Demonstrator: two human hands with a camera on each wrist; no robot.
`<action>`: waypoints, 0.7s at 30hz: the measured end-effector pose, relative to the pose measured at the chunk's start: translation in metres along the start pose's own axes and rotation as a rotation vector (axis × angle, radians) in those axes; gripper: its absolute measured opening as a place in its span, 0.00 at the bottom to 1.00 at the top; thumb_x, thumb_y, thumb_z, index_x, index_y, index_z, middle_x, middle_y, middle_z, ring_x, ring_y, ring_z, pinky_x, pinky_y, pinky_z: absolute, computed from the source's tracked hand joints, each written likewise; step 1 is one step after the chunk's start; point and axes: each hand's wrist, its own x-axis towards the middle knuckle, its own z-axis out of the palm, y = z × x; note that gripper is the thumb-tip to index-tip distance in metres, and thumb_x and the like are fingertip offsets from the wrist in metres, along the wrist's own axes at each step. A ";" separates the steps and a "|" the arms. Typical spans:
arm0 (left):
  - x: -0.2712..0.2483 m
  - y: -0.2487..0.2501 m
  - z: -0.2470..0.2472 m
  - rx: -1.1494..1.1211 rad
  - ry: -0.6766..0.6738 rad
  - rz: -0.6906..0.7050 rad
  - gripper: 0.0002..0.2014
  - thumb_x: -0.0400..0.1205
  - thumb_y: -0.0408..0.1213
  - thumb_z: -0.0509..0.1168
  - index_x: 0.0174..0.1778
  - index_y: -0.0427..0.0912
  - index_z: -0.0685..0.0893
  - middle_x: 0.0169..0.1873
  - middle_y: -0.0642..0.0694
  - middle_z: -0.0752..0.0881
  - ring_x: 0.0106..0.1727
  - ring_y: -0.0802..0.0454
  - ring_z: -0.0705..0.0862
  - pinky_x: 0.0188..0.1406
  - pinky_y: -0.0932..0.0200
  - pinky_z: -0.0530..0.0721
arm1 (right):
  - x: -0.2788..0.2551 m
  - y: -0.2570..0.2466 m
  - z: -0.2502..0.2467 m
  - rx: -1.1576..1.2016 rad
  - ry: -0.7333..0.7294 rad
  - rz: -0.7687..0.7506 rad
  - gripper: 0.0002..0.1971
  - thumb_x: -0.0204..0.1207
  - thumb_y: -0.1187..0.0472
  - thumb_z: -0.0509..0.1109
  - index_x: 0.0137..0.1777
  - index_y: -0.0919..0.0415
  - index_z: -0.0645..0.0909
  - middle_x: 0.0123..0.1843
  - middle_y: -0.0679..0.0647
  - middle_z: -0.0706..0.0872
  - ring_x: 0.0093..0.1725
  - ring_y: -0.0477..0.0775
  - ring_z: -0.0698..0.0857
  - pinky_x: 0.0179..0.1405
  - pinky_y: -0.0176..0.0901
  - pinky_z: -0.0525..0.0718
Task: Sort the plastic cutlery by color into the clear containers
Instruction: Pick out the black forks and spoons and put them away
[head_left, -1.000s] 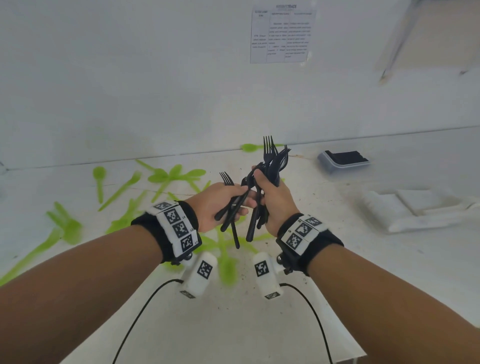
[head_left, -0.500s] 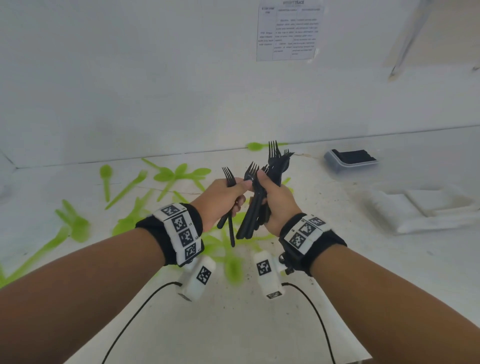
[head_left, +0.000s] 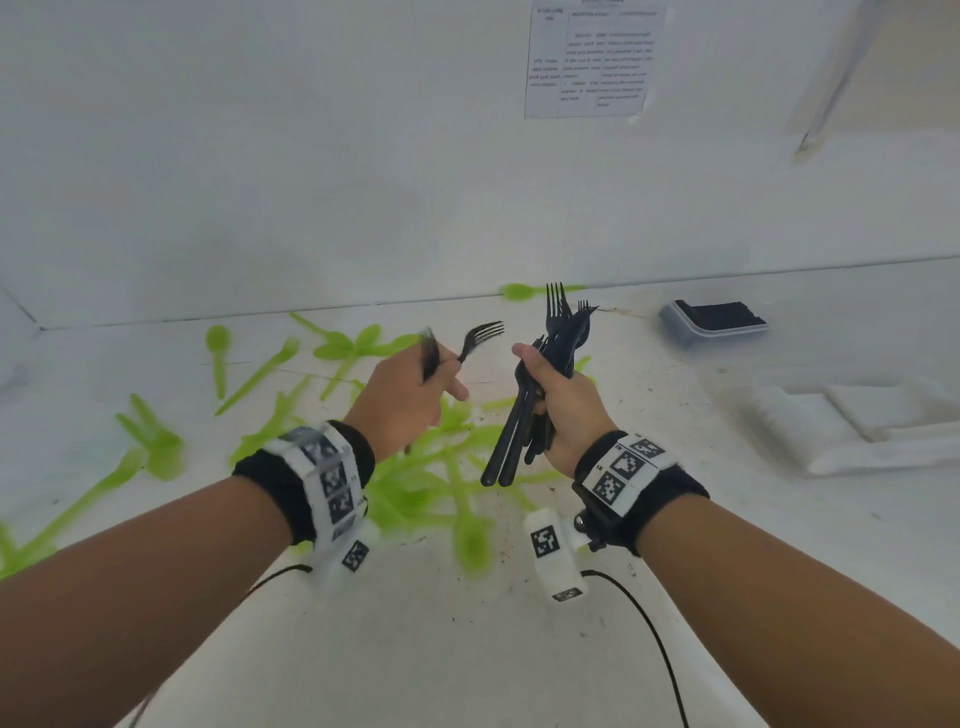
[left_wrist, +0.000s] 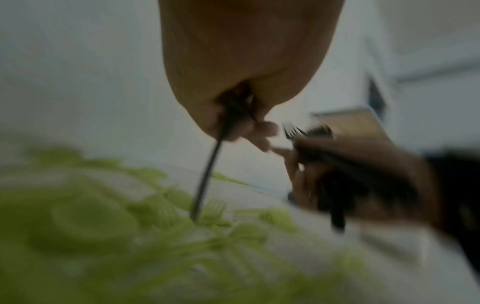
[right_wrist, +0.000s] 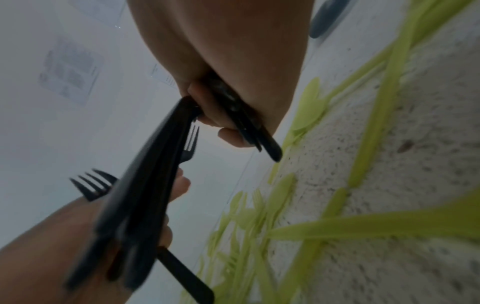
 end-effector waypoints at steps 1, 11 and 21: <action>0.001 0.003 -0.002 -0.179 -0.035 -0.111 0.08 0.91 0.39 0.62 0.56 0.39 0.84 0.42 0.48 0.94 0.25 0.51 0.79 0.33 0.55 0.81 | 0.001 0.001 -0.001 -0.012 0.000 0.006 0.15 0.77 0.47 0.80 0.42 0.56 0.80 0.23 0.46 0.73 0.22 0.48 0.70 0.28 0.44 0.71; -0.005 0.016 0.013 -0.287 -0.247 -0.173 0.11 0.91 0.41 0.62 0.57 0.38 0.87 0.47 0.46 0.94 0.39 0.46 0.91 0.42 0.57 0.87 | 0.007 0.009 0.012 0.113 0.019 0.004 0.05 0.85 0.58 0.72 0.47 0.56 0.82 0.28 0.48 0.75 0.19 0.43 0.69 0.33 0.42 0.77; 0.013 -0.007 -0.007 -0.214 -0.217 -0.462 0.47 0.75 0.77 0.55 0.87 0.56 0.63 0.86 0.45 0.62 0.86 0.42 0.62 0.85 0.36 0.60 | 0.017 -0.010 -0.024 -0.123 0.083 -0.124 0.07 0.85 0.58 0.72 0.45 0.57 0.82 0.27 0.48 0.74 0.20 0.46 0.67 0.23 0.42 0.70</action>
